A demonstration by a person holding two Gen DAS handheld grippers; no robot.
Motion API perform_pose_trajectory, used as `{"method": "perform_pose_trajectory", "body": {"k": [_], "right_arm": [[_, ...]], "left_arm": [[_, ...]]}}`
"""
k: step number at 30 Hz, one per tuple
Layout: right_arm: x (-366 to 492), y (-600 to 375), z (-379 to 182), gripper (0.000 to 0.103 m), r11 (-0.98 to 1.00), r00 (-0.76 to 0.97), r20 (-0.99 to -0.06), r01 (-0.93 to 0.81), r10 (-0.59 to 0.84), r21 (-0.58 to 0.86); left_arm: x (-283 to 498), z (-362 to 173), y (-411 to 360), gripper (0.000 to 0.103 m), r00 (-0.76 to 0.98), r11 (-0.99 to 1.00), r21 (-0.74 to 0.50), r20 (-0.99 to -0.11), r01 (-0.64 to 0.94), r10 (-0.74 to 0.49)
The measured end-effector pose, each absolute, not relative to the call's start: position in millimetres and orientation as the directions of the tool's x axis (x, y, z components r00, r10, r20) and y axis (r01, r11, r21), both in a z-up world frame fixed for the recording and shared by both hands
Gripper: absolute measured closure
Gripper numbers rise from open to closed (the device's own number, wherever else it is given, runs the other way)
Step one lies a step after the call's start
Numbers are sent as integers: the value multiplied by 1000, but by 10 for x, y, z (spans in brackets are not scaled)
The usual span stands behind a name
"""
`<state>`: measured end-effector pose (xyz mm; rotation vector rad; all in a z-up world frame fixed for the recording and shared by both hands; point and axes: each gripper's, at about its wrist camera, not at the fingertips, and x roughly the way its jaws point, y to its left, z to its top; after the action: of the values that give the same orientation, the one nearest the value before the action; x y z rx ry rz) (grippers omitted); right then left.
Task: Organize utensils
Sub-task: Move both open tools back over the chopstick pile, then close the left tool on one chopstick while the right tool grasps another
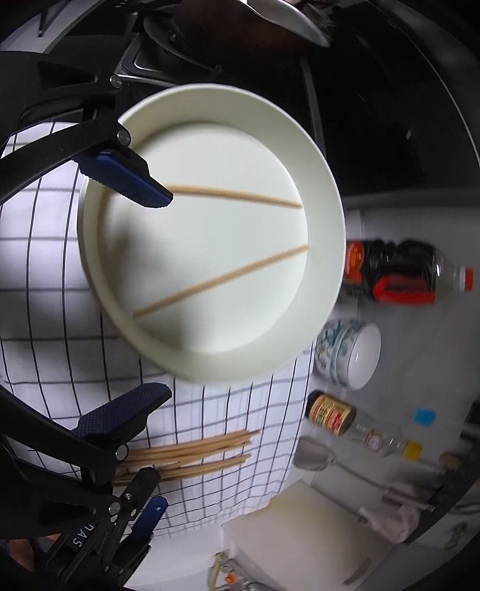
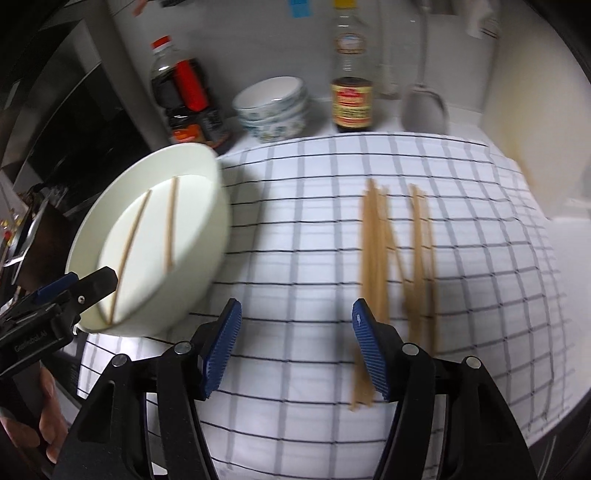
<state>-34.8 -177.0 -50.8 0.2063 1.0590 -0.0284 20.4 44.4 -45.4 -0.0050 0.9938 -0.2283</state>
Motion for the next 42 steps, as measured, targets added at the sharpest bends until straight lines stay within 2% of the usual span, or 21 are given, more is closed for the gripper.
{"method": "perform_pose_trajectory", "body": {"k": [8,17,25,42], "right_arm": [[-626,-2378,-619,43,973,467,-884,203,-2,105],[-698,-2991,-845,43,979,485,-874,182,-6,95],[-565,-3232,-1065,43,980,506,-862,152,32,126],[-283,-3119,-1295,43,982,513,-858,157,12,108]], "left_arm": [[34,-528,-229,8,504,953,-98,-831,286,-237],[-39,-750,-897,7,503,965,-77,-841,250,-198],[113,-1004,-1067,7,513,983,-47,-848,175,-132],[335,-1424,-1189,7,487,978,-39,-862,205,-136]]}}
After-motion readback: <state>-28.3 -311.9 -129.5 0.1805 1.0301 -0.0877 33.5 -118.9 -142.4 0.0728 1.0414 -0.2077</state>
